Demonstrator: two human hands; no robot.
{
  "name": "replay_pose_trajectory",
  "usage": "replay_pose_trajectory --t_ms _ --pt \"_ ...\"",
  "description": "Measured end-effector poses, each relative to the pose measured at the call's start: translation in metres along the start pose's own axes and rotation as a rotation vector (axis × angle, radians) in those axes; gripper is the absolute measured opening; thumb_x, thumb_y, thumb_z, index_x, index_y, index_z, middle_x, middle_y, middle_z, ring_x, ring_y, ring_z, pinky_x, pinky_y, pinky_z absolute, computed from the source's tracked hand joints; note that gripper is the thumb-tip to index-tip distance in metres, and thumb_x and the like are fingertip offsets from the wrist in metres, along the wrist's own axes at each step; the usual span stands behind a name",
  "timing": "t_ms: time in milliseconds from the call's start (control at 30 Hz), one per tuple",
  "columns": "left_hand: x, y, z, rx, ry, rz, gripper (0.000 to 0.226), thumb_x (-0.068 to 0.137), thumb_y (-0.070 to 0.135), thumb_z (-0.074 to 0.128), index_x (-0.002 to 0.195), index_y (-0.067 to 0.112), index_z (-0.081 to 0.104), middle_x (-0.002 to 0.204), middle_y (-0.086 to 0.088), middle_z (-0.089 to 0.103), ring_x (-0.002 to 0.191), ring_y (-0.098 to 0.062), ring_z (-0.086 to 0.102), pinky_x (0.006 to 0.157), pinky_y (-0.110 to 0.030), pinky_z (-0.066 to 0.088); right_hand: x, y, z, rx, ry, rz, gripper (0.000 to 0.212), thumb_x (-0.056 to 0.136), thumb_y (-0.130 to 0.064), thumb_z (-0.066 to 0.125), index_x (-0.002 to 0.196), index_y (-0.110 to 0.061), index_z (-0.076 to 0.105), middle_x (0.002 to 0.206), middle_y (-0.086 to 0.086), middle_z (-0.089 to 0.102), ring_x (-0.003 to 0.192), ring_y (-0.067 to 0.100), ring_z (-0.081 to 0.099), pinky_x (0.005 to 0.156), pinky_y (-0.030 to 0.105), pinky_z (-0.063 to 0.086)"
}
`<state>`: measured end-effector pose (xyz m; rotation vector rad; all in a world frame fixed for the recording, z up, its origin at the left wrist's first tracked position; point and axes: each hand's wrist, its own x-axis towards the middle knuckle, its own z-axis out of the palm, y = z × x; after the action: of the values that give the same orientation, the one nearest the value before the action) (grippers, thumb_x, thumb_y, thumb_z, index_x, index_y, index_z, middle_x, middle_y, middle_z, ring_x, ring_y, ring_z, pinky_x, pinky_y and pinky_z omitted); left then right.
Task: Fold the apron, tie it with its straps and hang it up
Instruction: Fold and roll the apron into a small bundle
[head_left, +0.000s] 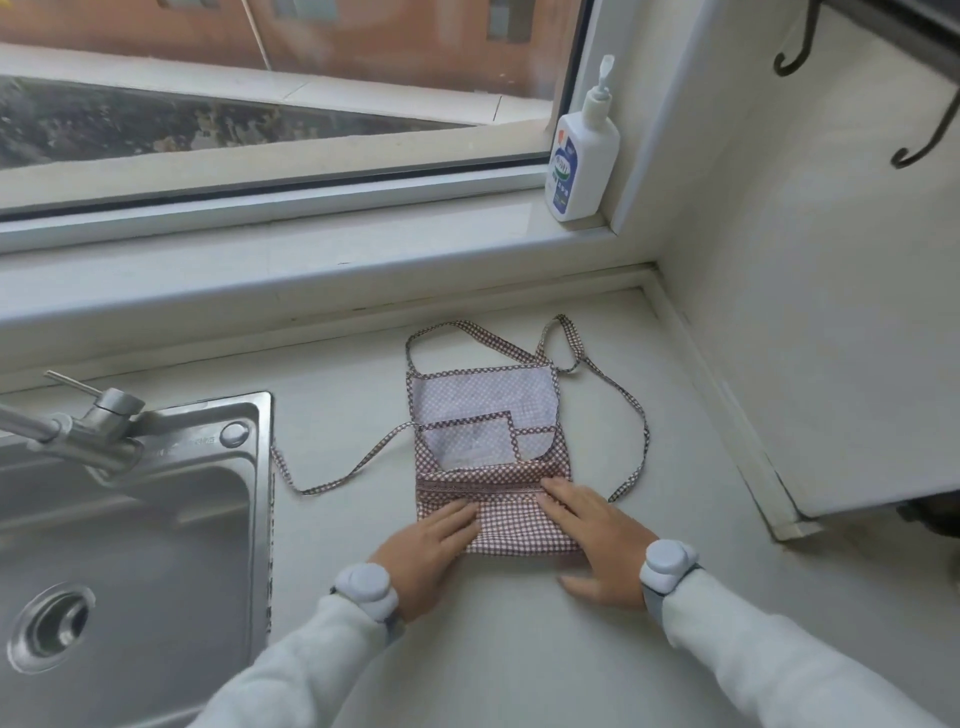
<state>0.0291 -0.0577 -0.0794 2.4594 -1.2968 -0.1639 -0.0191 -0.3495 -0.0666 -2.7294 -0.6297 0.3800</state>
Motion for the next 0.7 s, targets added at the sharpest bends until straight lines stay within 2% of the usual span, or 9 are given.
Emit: replay_pose_trajectory --t_ms 100,200,300,367,467,533,600,633,700 --pt "0.004 0.002 -0.017 -0.158 0.087 -0.192 0.024 0.088 0.032 0.041 0.11 0.03 0.051 0.095 -0.001 0.073 0.082 -0.021 0.07 0.066 -0.026 0.054 0.006 0.008 -0.003 0.091 0.123 0.002 0.061 0.065 -0.021 0.059 0.125 -0.026 0.053 0.129 0.001 0.062 0.112 0.018 0.062 0.086 0.033 0.056" --pt "0.018 -0.003 -0.038 -0.329 0.092 -0.369 0.028 0.083 0.049 0.052 0.107 0.035 0.049 0.079 0.01 0.07 0.068 -0.012 0.066 0.062 -0.023 0.05 0.018 -0.002 -0.019 0.211 0.259 0.217 0.021 0.082 -0.033 0.044 0.099 -0.029 0.055 0.091 0.0 0.073 0.085 0.025 0.067 0.062 0.025 0.044" --pt "0.027 -0.016 -0.047 -0.403 0.061 -0.444 0.051 0.073 0.047 0.07 0.116 0.036 0.045 0.089 0.012 0.07 0.077 -0.008 0.067 0.069 -0.021 0.052 0.038 -0.001 -0.03 0.312 0.154 0.46 0.028 0.095 -0.043 0.048 0.087 -0.02 0.061 0.088 0.008 0.071 0.083 0.031 0.063 0.063 0.032 0.039" --pt "0.035 -0.022 -0.043 -0.39 0.12 -0.567 0.048 0.077 0.037 0.072 0.117 0.033 0.047 0.089 0.005 0.069 0.08 -0.017 0.067 0.072 -0.026 0.052 0.053 0.003 -0.03 0.4 0.115 0.57 0.033 0.096 -0.043 0.048 0.076 -0.018 0.057 0.083 0.006 0.068 0.081 0.028 0.06 0.066 0.033 0.04" --pt "0.051 -0.024 -0.041 -0.413 0.298 -0.761 0.046 0.078 0.031 0.074 0.118 0.022 0.052 0.097 -0.001 0.062 0.085 -0.018 0.059 0.079 -0.031 0.051 0.071 0.011 -0.026 0.441 0.099 0.677 0.037 0.097 -0.039 0.045 0.075 -0.01 0.054 0.08 0.007 0.066 0.078 0.028 0.059 0.068 0.035 0.043" --pt "0.06 -0.025 -0.035 -0.224 0.405 -0.634 0.044 0.077 0.024 0.075 0.117 0.017 0.057 0.111 -0.008 0.058 0.098 -0.022 0.056 0.087 -0.038 0.05 0.078 0.014 -0.024 0.461 0.117 0.722 0.036 0.097 -0.034 0.045 0.073 -0.008 0.049 0.077 0.009 0.063 0.073 0.028 0.055 0.064 0.034 0.038" --pt "0.063 -0.027 -0.024 0.095 0.417 -0.295 0.035 0.079 0.023 0.07 0.113 0.018 0.063 0.123 -0.012 0.059 0.112 -0.03 0.053 0.095 -0.046 0.045 0.079 0.016 -0.021 0.467 0.144 0.737 0.033 0.096 -0.029 0.048 0.071 -0.008 0.047 0.073 0.01 0.059 0.071 0.028 0.053 0.061 0.034 0.035" --pt "0.062 -0.029 -0.016 0.165 0.343 -0.138 0.033 0.083 0.028 0.064 0.115 0.019 0.064 0.127 -0.01 0.059 0.117 -0.031 0.052 0.1 -0.046 0.042 0.079 0.016 -0.019 0.467 0.167 0.732 0.03 0.095 -0.028 0.051 0.074 -0.006 0.05 0.074 0.01 0.061 0.071 0.027 0.054 0.061 0.034 0.036" --pt "0.057 -0.032 -0.005 0.201 0.086 -0.052 0.051 0.088 0.049 0.048 0.13 0.021 0.054 0.139 -0.003 0.052 0.128 -0.027 0.047 0.111 -0.045 0.031 0.08 0.016 -0.018 0.472 0.234 0.711 0.017 0.092 -0.025 0.058 0.091 -0.008 0.058 0.082 0.005 0.063 0.074 0.022 0.055 0.063 0.03 0.037"
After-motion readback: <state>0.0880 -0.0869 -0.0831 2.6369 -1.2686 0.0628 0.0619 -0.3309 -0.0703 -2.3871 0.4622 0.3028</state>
